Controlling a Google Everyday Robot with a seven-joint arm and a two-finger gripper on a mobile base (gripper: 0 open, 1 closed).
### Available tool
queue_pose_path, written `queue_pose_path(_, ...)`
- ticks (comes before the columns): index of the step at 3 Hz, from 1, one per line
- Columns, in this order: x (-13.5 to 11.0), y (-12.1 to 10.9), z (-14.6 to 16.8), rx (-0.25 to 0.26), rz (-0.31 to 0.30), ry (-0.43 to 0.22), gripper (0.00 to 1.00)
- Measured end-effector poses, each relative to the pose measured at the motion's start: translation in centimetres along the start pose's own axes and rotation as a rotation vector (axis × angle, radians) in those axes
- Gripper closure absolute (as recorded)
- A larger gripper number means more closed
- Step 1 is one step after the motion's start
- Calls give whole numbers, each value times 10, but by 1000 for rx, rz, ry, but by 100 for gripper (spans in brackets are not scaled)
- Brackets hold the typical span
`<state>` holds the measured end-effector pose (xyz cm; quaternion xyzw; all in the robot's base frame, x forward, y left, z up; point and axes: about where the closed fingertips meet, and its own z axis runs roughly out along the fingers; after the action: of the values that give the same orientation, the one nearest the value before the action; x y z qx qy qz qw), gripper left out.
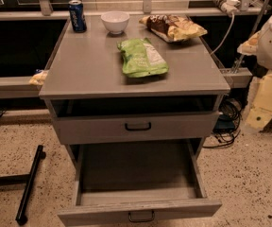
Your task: Place green rice chip bag into middle drawer
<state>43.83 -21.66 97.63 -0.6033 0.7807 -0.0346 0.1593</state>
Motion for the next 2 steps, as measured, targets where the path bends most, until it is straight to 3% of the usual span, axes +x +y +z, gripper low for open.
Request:
queue_pose_path(1,-2,-2,0,6,-1,-6,0)
queue_pose_path(2,-14,-20,7,23,-17,-34,0)
